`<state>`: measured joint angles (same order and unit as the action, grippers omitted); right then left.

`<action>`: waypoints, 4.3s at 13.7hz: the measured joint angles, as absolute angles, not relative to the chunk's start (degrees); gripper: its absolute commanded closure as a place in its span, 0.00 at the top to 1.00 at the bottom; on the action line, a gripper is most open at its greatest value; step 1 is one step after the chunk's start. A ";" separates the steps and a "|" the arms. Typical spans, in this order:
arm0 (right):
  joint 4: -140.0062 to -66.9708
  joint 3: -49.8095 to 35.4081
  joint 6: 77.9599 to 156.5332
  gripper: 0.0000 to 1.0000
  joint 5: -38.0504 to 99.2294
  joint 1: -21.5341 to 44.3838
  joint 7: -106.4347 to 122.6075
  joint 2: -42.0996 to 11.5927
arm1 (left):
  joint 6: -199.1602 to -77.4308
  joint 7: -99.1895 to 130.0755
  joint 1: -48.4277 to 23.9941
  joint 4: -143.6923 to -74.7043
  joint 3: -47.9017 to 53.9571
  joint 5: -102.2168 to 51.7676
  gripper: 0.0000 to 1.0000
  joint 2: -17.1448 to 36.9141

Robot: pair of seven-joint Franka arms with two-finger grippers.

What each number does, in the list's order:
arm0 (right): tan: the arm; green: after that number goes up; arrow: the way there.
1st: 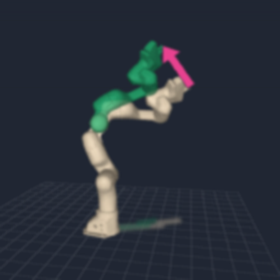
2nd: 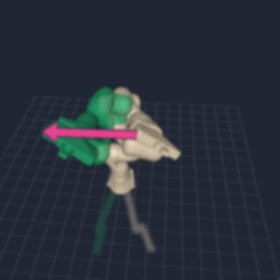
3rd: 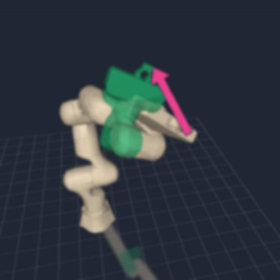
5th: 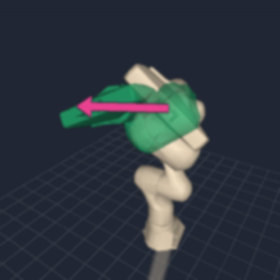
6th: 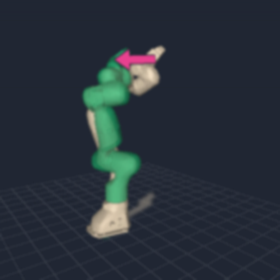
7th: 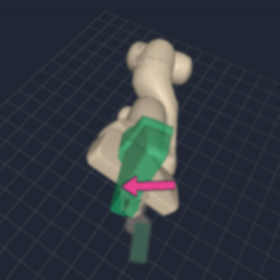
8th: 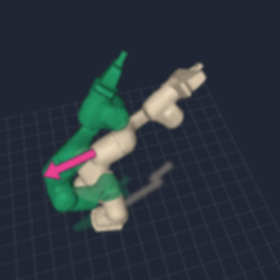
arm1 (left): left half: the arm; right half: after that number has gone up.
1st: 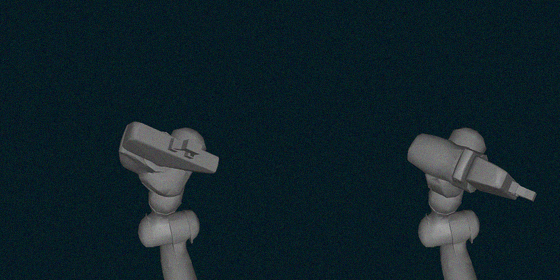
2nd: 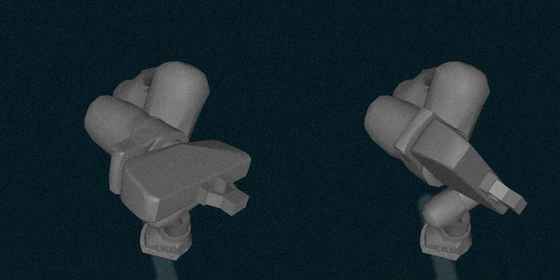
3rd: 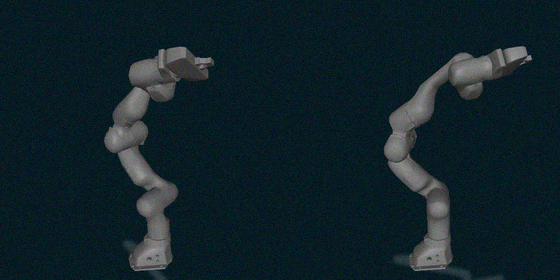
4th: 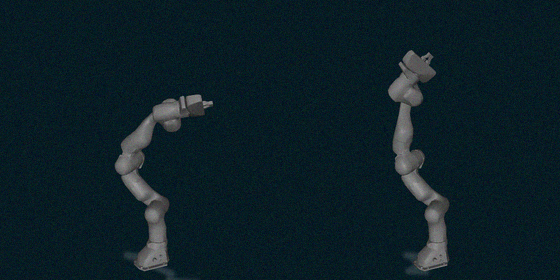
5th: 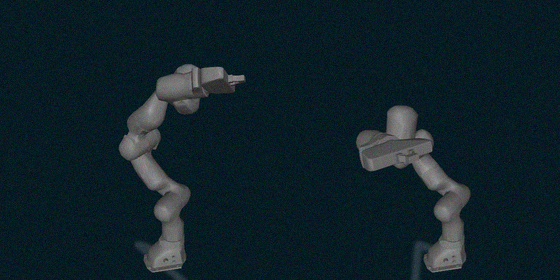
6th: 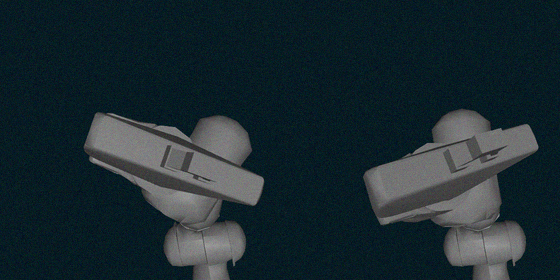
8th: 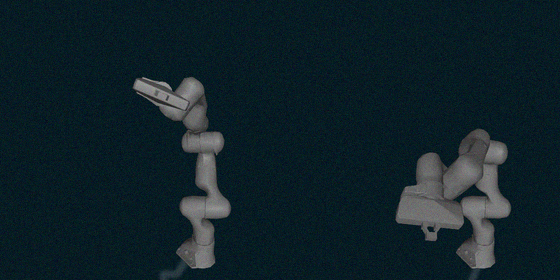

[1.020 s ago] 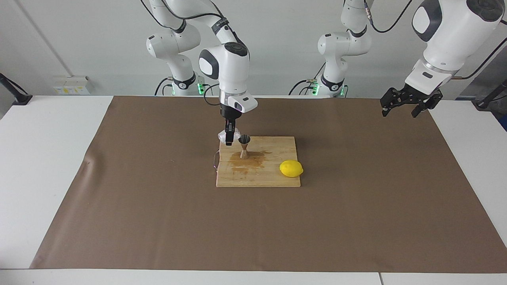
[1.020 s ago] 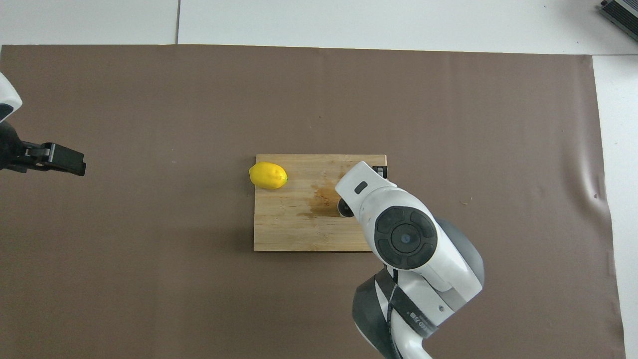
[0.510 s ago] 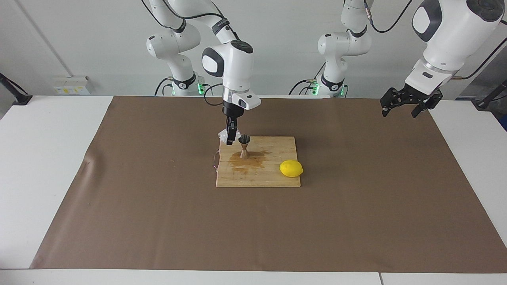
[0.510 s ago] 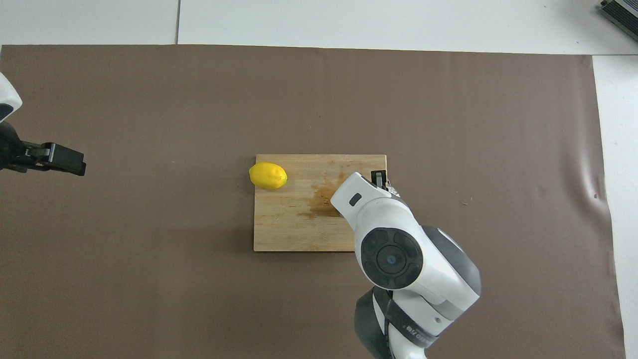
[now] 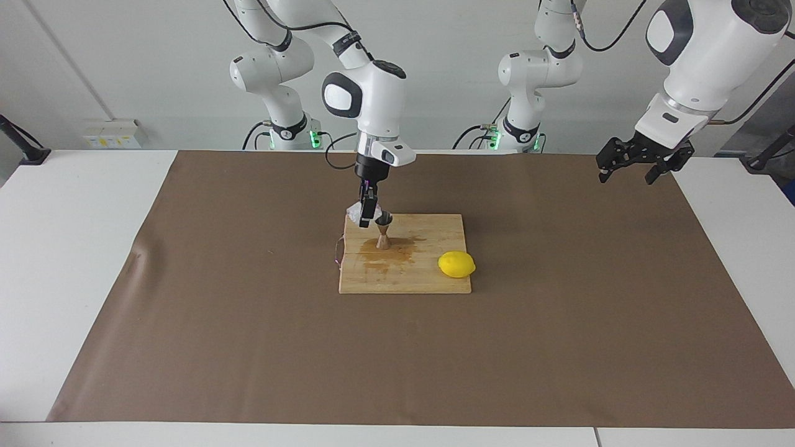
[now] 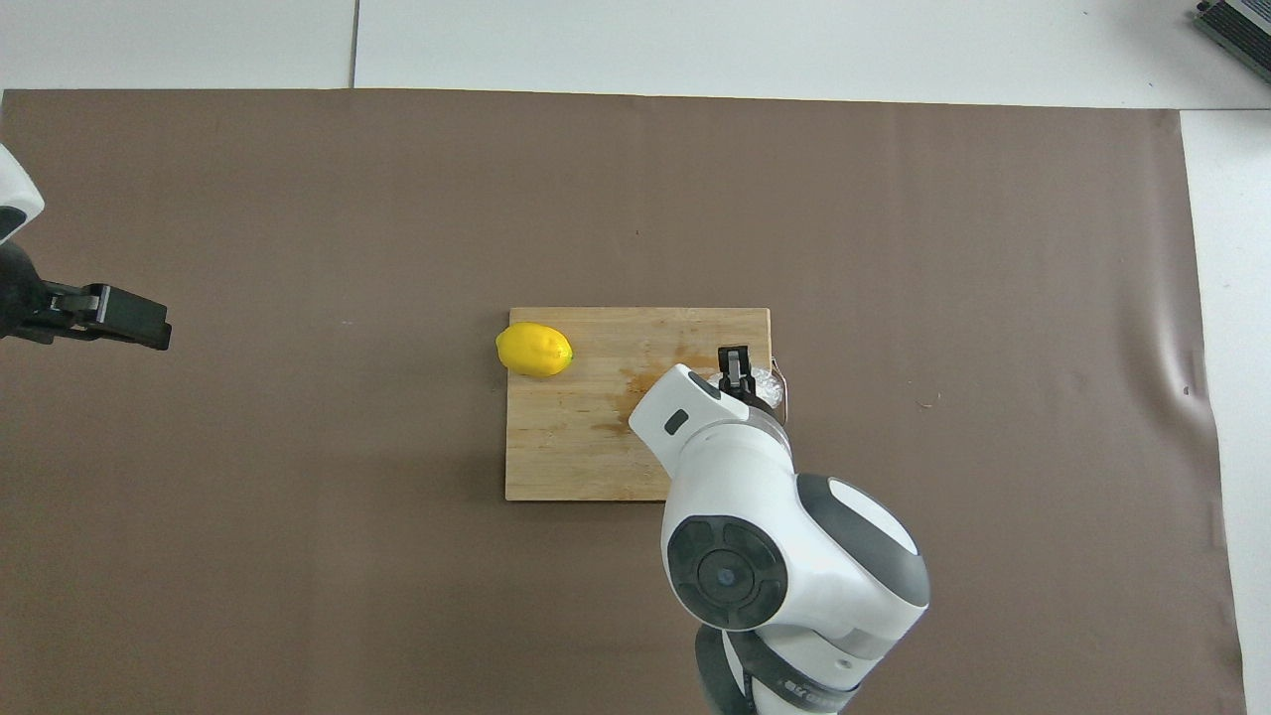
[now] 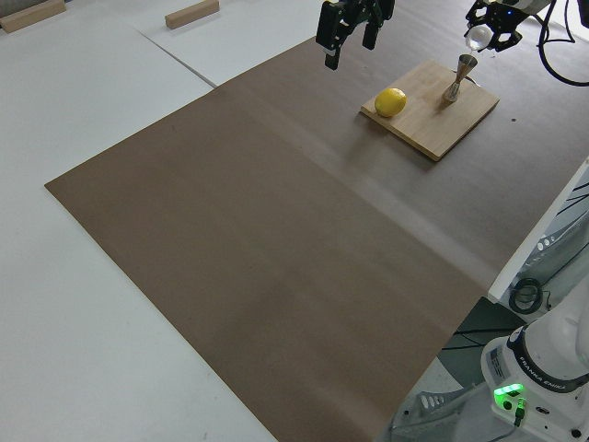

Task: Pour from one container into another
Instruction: 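Tilt the white cup with the right gripper to pour into the metal cup, then carry the white cup back toward its starting spot with the right gripper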

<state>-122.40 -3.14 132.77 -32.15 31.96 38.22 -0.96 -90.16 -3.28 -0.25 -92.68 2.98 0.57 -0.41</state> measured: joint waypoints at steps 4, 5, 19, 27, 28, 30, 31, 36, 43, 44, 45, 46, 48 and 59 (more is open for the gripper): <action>-122.61 -3.17 132.78 0.00 -34.94 33.02 37.21 -0.96 | -90.17 -3.28 -0.25 -92.68 2.98 0.57 1.00 -0.41; -122.72 -3.18 132.78 0.00 -36.49 33.67 36.00 -0.97 | -90.17 -3.28 -0.25 -92.68 2.98 0.57 1.00 -0.41; -124.25 -3.19 133.28 0.00 -42.44 34.21 34.73 -0.96 | -90.18 -3.28 -0.25 -92.68 2.98 0.57 1.00 -0.41; -124.36 -3.19 133.29 0.00 -45.79 34.33 32.10 -0.60 | -90.19 -3.28 -0.25 -92.68 2.98 0.57 1.00 -0.41; -124.44 -3.20 133.29 0.00 -47.24 34.60 30.18 -0.39 | -90.19 -3.28 -0.25 -92.68 2.98 0.57 1.00 -0.41; -124.94 -3.21 133.29 0.00 -48.65 35.10 28.15 -0.10 | -90.19 -3.28 -0.25 -92.68 2.98 0.57 1.00 -0.41; -125.21 -3.21 133.29 0.00 -48.80 35.13 27.96 0.03 | -90.19 -3.28 -0.25 -92.68 2.98 0.57 1.00 -0.41; -125.93 -3.21 133.36 0.00 -49.84 35.13 27.94 0.35 | -90.19 -3.28 -0.25 -92.68 2.98 0.57 1.00 -0.41; -125.77 -3.34 133.41 0.00 -48.12 35.14 25.11 0.36 | -90.19 -3.28 -0.25 -92.68 2.98 0.57 1.00 -0.41; -125.64 -3.35 133.42 0.00 -47.39 35.14 25.10 0.37 | -90.19 -3.27 -0.25 -92.68 2.98 0.57 1.00 -0.41; -125.41 -3.35 133.42 0.00 -46.57 35.14 25.10 0.38 | -90.19 -3.28 -0.25 -92.68 2.98 0.57 1.00 -0.41; -125.13 -3.36 133.45 0.00 -45.57 35.14 25.10 0.38 | -90.19 -3.27 -0.25 -92.68 2.98 0.57 1.00 -0.41; -124.65 -3.36 133.56 0.00 -43.99 35.14 25.10 0.38 | -90.19 -3.28 -0.25 -92.68 2.98 0.57 1.00 -0.41; -122.81 -3.35 133.69 0.00 -26.90 31.15 34.41 0.39 | -90.19 -3.27 -0.25 -92.68 2.98 0.57 1.00 -0.41</action>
<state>-122.81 -3.35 133.69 -26.90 31.15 34.41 0.39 -90.19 -3.27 -0.25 -92.68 2.98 0.57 -0.41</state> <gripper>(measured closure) 0.489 0.000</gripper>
